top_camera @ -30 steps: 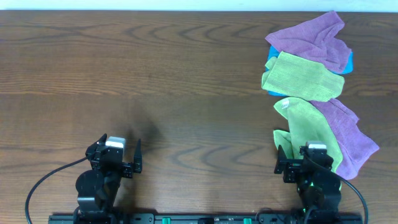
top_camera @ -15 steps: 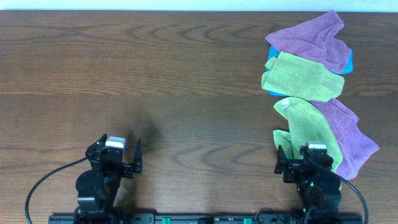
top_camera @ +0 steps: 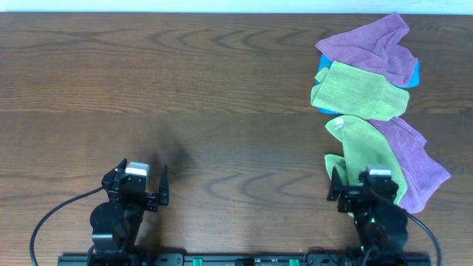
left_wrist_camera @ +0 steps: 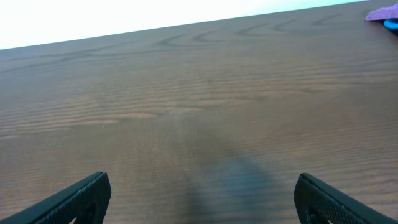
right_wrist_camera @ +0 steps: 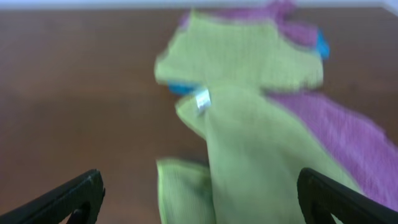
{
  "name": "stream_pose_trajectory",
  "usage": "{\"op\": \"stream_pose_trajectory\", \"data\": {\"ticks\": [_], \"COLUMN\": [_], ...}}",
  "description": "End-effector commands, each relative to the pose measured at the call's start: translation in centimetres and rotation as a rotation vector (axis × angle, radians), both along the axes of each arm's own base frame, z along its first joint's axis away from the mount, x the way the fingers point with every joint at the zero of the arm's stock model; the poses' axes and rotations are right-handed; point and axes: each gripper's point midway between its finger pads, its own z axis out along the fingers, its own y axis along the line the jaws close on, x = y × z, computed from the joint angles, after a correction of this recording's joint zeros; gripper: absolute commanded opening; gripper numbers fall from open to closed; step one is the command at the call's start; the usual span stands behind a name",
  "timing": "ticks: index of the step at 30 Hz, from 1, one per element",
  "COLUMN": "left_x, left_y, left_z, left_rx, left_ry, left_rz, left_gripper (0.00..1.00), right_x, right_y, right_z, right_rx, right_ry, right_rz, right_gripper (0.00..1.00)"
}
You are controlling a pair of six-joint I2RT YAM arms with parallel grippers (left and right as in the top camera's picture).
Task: Fold the cloth
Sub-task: 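Move the right gripper down to the lime-green cloth corner and grasp it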
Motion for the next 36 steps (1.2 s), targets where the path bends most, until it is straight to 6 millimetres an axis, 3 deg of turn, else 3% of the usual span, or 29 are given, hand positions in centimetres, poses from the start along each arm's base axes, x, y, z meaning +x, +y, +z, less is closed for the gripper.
{"op": "stream_pose_trajectory", "data": {"ticks": [1, 9, 21, 29, 36], "left_x": [-0.1, -0.1, -0.1, -0.1, -0.1], "left_y": [0.2, 0.2, 0.2, 0.2, 0.2], "left_z": [-1.0, -1.0, -1.0, -1.0, -1.0], "left_rx": [-0.004, -0.004, -0.004, -0.004, -0.004], "left_ry": [0.025, 0.025, 0.025, 0.025, 0.025], "left_rz": [0.018, 0.018, 0.018, 0.018, 0.018], "left_gripper": [0.95, 0.95, 0.95, 0.95, 0.95], "right_x": [0.3, 0.7, 3.3, 6.8, 9.1], "right_y": [2.2, 3.0, 3.1, 3.4, 6.8], "right_z": [1.6, 3.5, -1.4, -3.1, -4.4], "right_rx": [0.254, 0.423, 0.443, 0.398, 0.501], "right_ry": [-0.058, -0.117, 0.173, 0.437, 0.562], "right_rz": [0.053, 0.062, -0.014, -0.054, 0.088], "right_gripper": [0.99, 0.99, 0.99, 0.99, 0.99]}}
